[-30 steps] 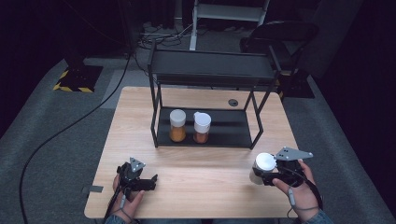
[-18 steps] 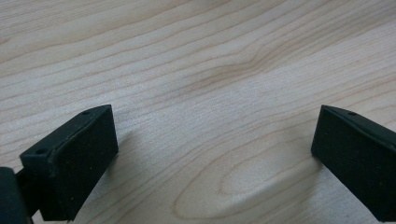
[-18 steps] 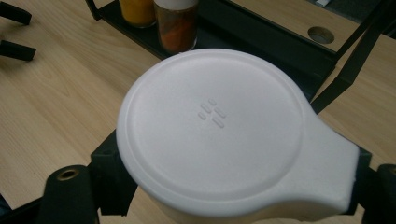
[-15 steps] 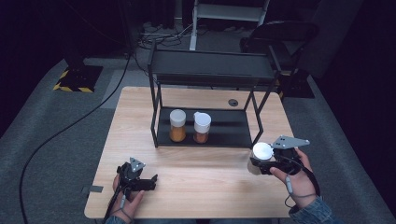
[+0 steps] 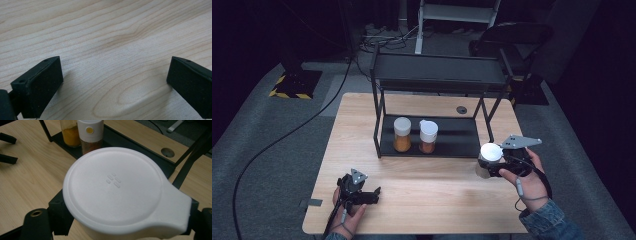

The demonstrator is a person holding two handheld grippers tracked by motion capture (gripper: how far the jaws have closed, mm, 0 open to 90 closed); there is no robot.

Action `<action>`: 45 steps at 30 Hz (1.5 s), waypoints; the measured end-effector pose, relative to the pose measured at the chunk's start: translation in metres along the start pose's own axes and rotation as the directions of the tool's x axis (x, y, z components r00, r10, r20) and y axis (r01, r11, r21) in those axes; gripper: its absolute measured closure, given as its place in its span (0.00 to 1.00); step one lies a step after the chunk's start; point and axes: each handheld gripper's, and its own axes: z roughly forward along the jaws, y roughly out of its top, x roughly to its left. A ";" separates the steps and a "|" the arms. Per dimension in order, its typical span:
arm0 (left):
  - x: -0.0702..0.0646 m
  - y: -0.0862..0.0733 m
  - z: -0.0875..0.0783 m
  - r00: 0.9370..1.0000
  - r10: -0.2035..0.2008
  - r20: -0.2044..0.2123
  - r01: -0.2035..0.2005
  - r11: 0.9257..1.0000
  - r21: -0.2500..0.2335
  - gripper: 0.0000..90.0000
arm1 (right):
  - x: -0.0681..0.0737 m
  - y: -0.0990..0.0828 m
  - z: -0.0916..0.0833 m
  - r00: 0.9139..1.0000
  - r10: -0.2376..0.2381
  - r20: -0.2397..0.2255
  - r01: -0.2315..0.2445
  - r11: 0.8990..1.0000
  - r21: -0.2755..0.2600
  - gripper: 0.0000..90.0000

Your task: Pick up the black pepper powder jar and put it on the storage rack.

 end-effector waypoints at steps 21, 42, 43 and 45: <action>-0.001 0.000 0.000 1.000 -0.006 -0.005 0.006 1.000 0.000 0.00 | -0.012 0.030 0.030 0.999 -0.006 -0.031 0.005 1.000 -0.026 0.25; -0.001 0.000 0.000 1.000 -0.004 -0.005 0.004 1.000 0.000 0.00 | -0.016 0.048 0.066 0.999 -0.023 -0.039 0.022 0.999 -0.032 0.25; -0.001 0.000 0.000 1.000 -0.004 -0.005 0.004 1.000 0.000 0.00 | -0.017 0.049 0.068 0.999 -0.019 -0.039 0.018 0.999 -0.032 0.25; -0.001 0.000 0.000 1.000 -0.004 -0.005 0.004 1.000 0.000 0.00 | -0.018 0.051 0.071 0.999 -0.018 -0.037 0.017 0.999 -0.038 0.25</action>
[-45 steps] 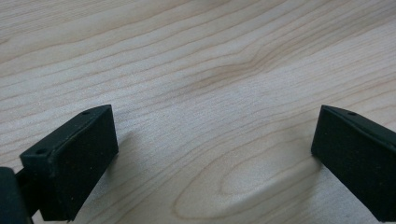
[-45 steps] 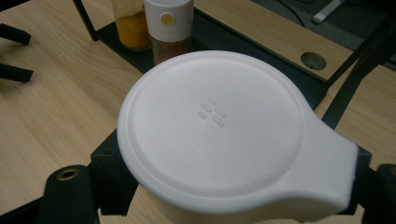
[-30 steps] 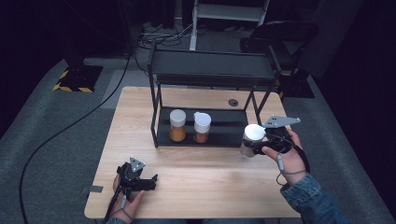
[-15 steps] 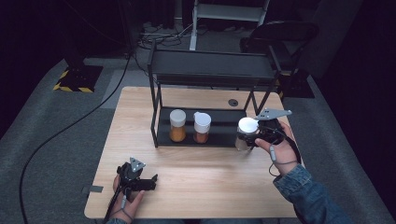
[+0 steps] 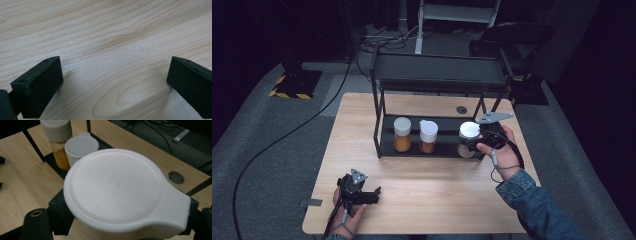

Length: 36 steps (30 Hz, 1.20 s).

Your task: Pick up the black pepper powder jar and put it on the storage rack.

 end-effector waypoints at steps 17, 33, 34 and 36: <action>0.000 0.000 0.000 1.000 0.000 0.000 0.000 1.000 0.000 0.00 | -0.007 0.003 0.033 1.000 0.023 -0.006 -0.023 0.999 -0.024 0.25; 0.000 0.000 0.000 1.000 0.003 -0.001 -0.003 1.000 0.002 0.00 | -0.015 -0.004 0.061 0.999 0.043 0.005 -0.043 0.998 -0.036 0.25; 0.000 0.000 0.000 1.000 0.003 -0.001 -0.003 1.000 0.002 0.00 | -0.015 -0.004 0.063 0.999 0.044 0.006 -0.044 0.998 -0.035 0.25; 0.000 0.000 0.000 1.000 0.002 -0.001 -0.002 1.000 0.002 0.00 | -0.015 -0.006 0.066 0.999 0.049 0.008 -0.048 0.998 -0.039 0.25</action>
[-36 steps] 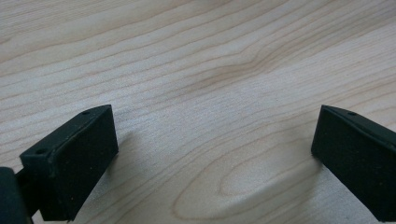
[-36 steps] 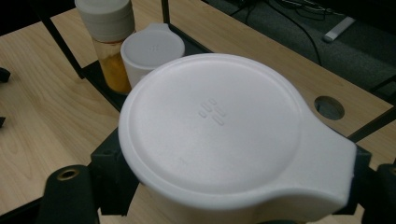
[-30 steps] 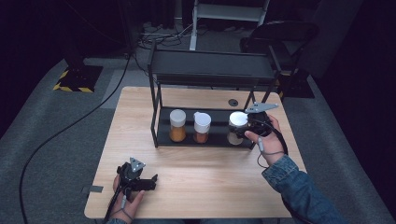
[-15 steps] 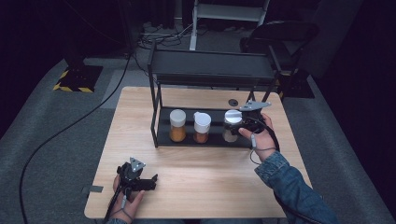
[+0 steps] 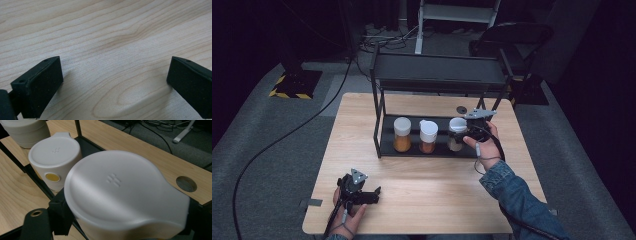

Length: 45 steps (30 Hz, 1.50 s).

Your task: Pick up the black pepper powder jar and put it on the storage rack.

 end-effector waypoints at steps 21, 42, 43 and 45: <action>0.000 0.000 0.000 1.000 0.000 0.000 0.000 1.000 0.000 0.00 | 0.000 -0.014 0.022 1.000 0.012 -0.008 -0.012 1.000 -0.003 0.26; 0.000 0.000 0.000 1.000 0.001 0.000 -0.001 1.000 0.001 0.00 | -0.008 -0.027 0.020 0.997 0.060 -0.037 -0.061 0.998 -0.011 0.25; 0.000 0.000 0.000 1.000 -0.001 0.000 0.001 1.000 -0.001 0.00 | -0.008 -0.027 0.020 0.998 0.058 -0.037 -0.059 0.998 -0.010 0.25; 0.000 0.000 0.000 1.000 0.000 0.000 0.000 1.000 0.001 0.00 | -0.008 -0.027 0.020 0.998 0.051 -0.036 -0.052 0.999 -0.009 0.22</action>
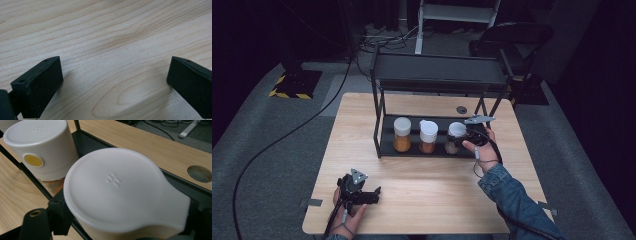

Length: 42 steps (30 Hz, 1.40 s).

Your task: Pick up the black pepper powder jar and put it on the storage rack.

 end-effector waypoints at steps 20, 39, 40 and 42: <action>0.000 0.000 0.000 1.000 -0.002 0.000 0.002 1.000 -0.002 0.00 | 0.009 0.012 -0.043 0.999 -0.041 0.000 0.041 0.998 -0.048 0.09; 0.000 0.000 0.000 1.000 -0.001 0.001 0.001 1.000 -0.003 0.00 | 0.019 0.013 -0.096 0.997 -0.082 -0.005 0.081 0.993 -0.082 0.08; 0.000 0.000 0.000 1.000 -0.001 0.001 0.001 1.000 -0.003 0.00 | 0.020 0.012 -0.098 0.996 -0.084 -0.003 0.083 0.993 -0.078 0.08; 0.000 0.000 0.000 1.000 0.001 0.001 -0.001 1.000 -0.001 0.00 | 0.020 0.010 -0.103 0.997 -0.082 -0.001 0.081 0.994 -0.076 0.08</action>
